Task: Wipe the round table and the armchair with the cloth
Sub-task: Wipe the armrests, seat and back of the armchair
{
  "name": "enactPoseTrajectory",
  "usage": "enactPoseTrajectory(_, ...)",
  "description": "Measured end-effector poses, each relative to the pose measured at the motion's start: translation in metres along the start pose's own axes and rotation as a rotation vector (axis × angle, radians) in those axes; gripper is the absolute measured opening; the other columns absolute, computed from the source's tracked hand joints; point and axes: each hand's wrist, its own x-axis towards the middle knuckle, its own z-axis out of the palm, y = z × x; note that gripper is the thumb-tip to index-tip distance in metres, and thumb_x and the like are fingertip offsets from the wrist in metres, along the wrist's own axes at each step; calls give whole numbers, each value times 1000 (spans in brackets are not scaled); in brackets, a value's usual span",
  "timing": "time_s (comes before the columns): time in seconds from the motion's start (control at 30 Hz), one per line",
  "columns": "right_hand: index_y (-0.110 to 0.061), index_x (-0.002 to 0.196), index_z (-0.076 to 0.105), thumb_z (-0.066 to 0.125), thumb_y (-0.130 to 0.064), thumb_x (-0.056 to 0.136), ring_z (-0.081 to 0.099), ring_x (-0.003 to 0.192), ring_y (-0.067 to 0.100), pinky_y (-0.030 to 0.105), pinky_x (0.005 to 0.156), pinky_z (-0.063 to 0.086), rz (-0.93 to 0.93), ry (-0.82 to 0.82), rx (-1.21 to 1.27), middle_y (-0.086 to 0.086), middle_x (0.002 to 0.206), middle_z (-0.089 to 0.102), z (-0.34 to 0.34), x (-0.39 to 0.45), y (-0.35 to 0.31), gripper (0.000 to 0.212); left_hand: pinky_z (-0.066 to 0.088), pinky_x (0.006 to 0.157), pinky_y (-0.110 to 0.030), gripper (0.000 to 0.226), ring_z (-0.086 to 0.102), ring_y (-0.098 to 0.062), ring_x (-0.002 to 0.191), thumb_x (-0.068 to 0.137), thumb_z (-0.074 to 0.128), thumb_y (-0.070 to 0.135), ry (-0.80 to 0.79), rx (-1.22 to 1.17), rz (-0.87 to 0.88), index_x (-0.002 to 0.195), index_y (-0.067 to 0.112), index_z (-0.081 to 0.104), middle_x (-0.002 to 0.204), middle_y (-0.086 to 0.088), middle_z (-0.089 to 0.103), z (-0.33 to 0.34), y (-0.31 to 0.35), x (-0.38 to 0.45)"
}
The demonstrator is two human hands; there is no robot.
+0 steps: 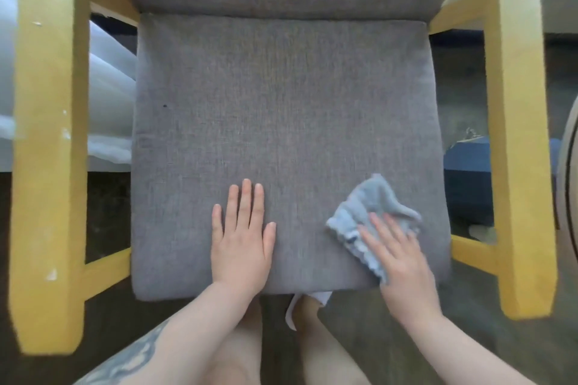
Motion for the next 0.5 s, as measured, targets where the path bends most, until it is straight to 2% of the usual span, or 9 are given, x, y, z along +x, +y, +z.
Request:
enactPoseTrajectory(0.03, -21, 141, 43, 50, 16, 66, 16, 145, 17, 51, 111, 27, 336, 63, 51, -7, 154, 24, -2, -8, 4, 84, 7, 117, -45, 62, 11, -23, 147, 97, 22, 40, -20, 12, 10, 153, 13, 18, 159, -7, 15, -2, -1, -4)
enactPoseTrajectory(0.07, -17, 142, 43, 51, 20, 64, 13, 146, 19, 53, 108, 32, 547, 118, 59, -7, 156, 20, 3, -12, -5, 87, 6, 117, -44, 62, 10, -23, 147, 97, 20, 41, -39, 18, 4, 153, 14, 17, 160, -6, 14, -5, -1, -7)
enactPoseTrajectory(0.1, -16, 142, 43, 54, 20, 62, 14, 146, 22, 54, 106, 36, 582, 142, 56, -4, 156, 21, 5, -12, -23, 89, 5, 117, -42, 63, 8, -22, 147, 97, 18, 42, -54, 22, -16, 153, 15, 15, 160, -5, 12, -10, 1, -10)
enactPoseTrajectory(0.13, -16, 142, 44, 58, 18, 59, 17, 144, 25, 54, 104, 39, 473, 134, 59, -1, 155, 25, 9, -13, -41, 91, 3, 118, -41, 64, 5, -21, 148, 96, 16, 42, -67, 19, -34, 154, 16, 11, 160, -4, 8, -15, 3, -12)
enactPoseTrajectory(0.23, -22, 141, 43, 76, -5, 56, 34, 138, 28, 47, 110, 33, -384, -87, 16, 3, 149, 39, 16, -4, -61, 93, -4, 118, -37, 63, -12, -17, 147, 99, 19, 38, -155, 1, -5, 152, 20, -10, 160, 2, -13, -24, 2, -18)
enactPoseTrajectory(0.3, -26, 144, 36, 59, -8, 68, 34, 139, 25, 42, 112, 23, -689, -117, -123, 2, 149, 40, 9, 8, -35, 82, -2, 119, -36, 65, -15, -15, 146, 101, 25, 35, -203, 31, 49, 151, 24, -14, 159, 5, -17, -32, -12, -27)
enactPoseTrajectory(0.37, -29, 146, 28, 40, 1, 67, 22, 144, 23, 44, 111, 20, -508, -6, -125, 4, 149, 39, 5, 14, -3, 85, 1, 120, -38, 65, -16, -16, 146, 102, 25, 37, -196, 71, 52, 150, 26, -17, 159, 6, -19, -34, -32, -42)
enactPoseTrajectory(0.43, -24, 146, 31, 44, 7, 63, 17, 144, 26, 55, 109, 24, -11, 118, 19, 9, 151, 35, 8, 9, -12, 89, 2, 120, -40, 66, -21, -18, 145, 103, 21, 42, -184, 98, -34, 148, 24, -22, 157, 5, -24, -30, -50, -62)
enactPoseTrajectory(0.5, -16, 143, 39, 43, 0, 64, 22, 142, 33, 58, 107, 25, 352, 225, 105, 12, 152, 33, 26, 7, -72, 81, 0, 120, -40, 67, -24, -19, 143, 102, 19, 45, -183, 89, -86, 148, 22, -23, 156, 2, -26, -18, -58, -81)
